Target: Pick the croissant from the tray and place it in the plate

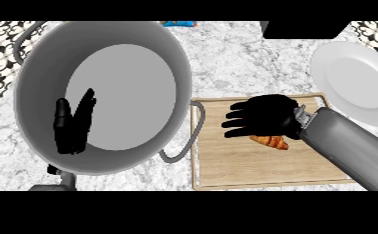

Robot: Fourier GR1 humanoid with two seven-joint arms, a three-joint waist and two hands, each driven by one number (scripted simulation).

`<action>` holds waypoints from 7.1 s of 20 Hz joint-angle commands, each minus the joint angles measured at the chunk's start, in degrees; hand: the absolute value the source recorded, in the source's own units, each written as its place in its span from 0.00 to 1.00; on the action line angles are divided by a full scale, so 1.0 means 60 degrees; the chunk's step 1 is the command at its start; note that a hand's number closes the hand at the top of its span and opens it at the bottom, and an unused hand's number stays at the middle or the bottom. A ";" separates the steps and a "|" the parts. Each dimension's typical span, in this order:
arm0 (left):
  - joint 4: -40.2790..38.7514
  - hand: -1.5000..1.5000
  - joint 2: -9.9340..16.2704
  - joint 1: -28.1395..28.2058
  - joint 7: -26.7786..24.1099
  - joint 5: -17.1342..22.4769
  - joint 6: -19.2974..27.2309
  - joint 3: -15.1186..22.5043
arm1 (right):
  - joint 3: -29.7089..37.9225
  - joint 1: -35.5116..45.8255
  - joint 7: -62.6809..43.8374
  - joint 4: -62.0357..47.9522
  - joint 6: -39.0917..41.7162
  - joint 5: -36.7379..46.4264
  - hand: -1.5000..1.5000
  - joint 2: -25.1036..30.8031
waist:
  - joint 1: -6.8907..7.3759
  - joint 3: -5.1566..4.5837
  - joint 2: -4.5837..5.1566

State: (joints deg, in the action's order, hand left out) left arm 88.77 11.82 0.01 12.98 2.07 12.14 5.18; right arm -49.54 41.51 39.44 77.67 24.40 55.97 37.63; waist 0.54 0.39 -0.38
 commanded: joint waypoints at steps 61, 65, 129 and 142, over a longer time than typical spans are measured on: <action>-0.0462 0.50 -0.0849 -0.0118 0.0041 -0.1058 -0.0280 -0.0223 | 1.1405 -0.1479 -0.6182 -0.3489 -0.5751 -0.1701 1.00 -0.1406 | -0.0080 -0.0063 0.0104; 0.0037 0.50 -0.0623 0.0010 0.0545 -0.0887 -0.0575 -0.0297 | 1.1971 -0.0668 -0.5878 -0.4984 -0.5552 -0.1911 1.00 -0.0483 | 0.0047 -0.0055 0.0135; -0.0057 0.50 -0.1067 -0.0298 0.0507 -0.1181 -0.1104 -0.0602 | 1.5036 -0.0899 0.0634 -1.1386 -0.1341 -0.4999 0.00 0.1304 | 0.0338 0.0006 0.0318; 0.0198 0.50 -0.1096 0.0175 0.0090 -0.1325 -0.1256 -0.0652 | 1.5199 -0.1341 0.0446 -1.1631 -0.1656 -0.5108 0.00 0.1711 | 0.0356 0.0018 0.0322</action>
State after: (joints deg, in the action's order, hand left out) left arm 93.53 6.37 2.01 15.94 -2.43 1.03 1.40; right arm 41.02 34.49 42.39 8.52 14.03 25.86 46.71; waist 3.00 0.88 0.90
